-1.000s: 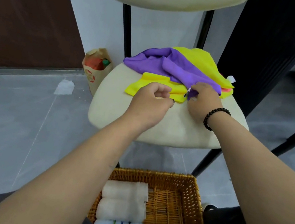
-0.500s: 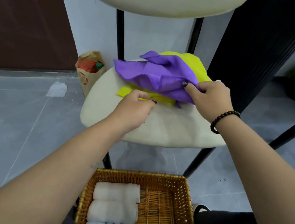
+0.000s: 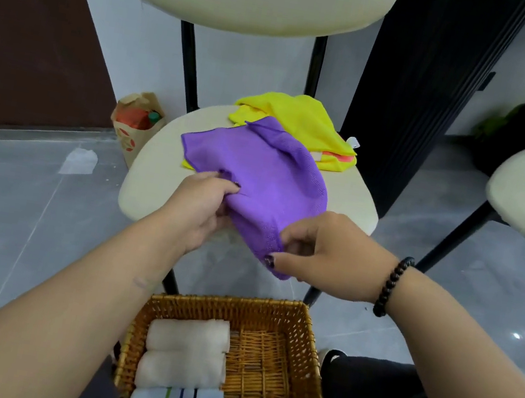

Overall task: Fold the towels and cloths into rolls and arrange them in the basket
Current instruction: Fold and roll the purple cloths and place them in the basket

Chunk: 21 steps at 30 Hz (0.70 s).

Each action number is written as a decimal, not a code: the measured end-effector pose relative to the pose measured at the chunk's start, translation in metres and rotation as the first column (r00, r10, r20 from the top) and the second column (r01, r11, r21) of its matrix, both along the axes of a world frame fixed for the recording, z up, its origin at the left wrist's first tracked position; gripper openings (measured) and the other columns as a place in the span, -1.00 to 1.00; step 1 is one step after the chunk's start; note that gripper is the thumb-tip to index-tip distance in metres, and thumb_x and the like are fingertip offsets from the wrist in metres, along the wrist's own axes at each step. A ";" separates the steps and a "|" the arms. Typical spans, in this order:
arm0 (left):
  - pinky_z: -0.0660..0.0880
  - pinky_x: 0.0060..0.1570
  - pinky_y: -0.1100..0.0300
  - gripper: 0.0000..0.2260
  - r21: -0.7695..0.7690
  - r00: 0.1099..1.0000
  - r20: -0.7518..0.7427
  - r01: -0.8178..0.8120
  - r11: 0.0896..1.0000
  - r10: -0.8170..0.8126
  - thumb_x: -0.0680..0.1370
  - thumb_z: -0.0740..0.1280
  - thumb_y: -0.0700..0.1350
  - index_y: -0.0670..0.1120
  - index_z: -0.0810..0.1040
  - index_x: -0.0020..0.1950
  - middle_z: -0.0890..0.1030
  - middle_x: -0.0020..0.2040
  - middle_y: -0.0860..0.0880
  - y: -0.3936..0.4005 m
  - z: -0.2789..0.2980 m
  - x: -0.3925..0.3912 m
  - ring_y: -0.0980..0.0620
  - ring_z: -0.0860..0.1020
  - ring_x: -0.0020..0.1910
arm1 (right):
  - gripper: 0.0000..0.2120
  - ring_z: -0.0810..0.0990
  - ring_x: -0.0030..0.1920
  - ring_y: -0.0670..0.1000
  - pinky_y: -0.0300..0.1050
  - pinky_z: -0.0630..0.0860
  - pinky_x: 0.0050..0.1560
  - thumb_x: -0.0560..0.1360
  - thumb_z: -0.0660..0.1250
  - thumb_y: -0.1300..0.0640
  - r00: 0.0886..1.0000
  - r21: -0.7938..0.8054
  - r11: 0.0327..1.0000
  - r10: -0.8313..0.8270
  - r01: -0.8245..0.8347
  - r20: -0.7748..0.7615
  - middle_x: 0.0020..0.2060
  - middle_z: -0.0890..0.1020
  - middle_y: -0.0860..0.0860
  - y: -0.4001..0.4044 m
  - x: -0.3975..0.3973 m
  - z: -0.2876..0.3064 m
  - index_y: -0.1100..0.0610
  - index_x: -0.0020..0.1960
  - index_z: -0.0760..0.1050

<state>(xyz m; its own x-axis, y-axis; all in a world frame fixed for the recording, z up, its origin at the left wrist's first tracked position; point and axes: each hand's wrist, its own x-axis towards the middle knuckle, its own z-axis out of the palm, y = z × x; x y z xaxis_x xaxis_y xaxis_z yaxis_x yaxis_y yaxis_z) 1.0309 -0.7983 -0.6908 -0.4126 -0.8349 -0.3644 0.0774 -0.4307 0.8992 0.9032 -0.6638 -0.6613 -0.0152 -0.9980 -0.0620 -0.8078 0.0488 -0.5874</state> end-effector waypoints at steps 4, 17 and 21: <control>0.49 -0.35 0.29 -0.62 -0.364 0.969 0.226 0.174 0.915 -0.095 0.53 0.21 -0.34 0.03 0.50 0.24 0.61 -0.05 0.03 0.001 0.006 0.011 0.14 0.53 -0.26 | -0.83 0.54 -0.27 -0.20 -0.41 0.41 -0.17 0.46 0.40 0.08 0.986 -0.075 0.986 -0.151 0.146 -0.066 -0.27 0.64 -0.17 0.001 -0.017 -0.003 0.01 0.05 0.60; 0.47 -0.18 0.27 -0.70 -0.359 0.710 0.475 0.696 0.622 -0.520 0.31 0.24 -0.23 -0.08 0.69 -0.07 0.70 -0.12 -0.12 0.021 0.022 0.070 0.07 0.58 -0.19 | -0.32 0.57 0.10 0.00 -0.13 0.47 0.16 0.22 0.26 0.11 0.981 0.043 0.990 0.127 -0.134 0.145 0.11 0.61 -0.20 -0.031 0.015 0.000 -0.04 0.37 0.35; 0.33 -0.25 0.12 -0.81 -0.378 0.822 0.365 0.559 0.738 -0.437 0.38 0.23 -0.20 -0.10 0.55 -0.06 0.59 -0.18 -0.35 0.017 0.021 0.078 -0.09 0.43 -0.26 | -0.61 0.60 -0.07 0.13 0.09 0.53 0.01 0.29 0.34 0.11 0.971 0.029 0.987 0.151 -0.159 0.186 -0.11 0.68 0.09 -0.038 0.028 -0.010 0.08 0.12 0.50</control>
